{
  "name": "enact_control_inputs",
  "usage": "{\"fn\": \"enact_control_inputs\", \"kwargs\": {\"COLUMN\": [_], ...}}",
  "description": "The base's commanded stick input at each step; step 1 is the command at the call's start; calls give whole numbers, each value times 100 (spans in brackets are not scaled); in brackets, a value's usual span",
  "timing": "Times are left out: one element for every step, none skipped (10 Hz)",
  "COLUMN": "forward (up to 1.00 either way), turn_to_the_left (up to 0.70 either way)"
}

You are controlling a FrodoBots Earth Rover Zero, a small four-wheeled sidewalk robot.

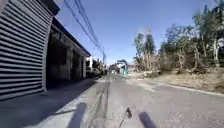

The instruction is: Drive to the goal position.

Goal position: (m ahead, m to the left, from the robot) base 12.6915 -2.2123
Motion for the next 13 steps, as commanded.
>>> {"fn": "enact_control_inputs", "kwargs": {"forward": [70, 70, 70, 70, 70, 70, 70, 70, 70, 70, 70, 70, 70], "turn_to_the_left": [0, 0, 0, 0, 0, 0, 0, 0, 0, 0, 0, 0, 0]}}
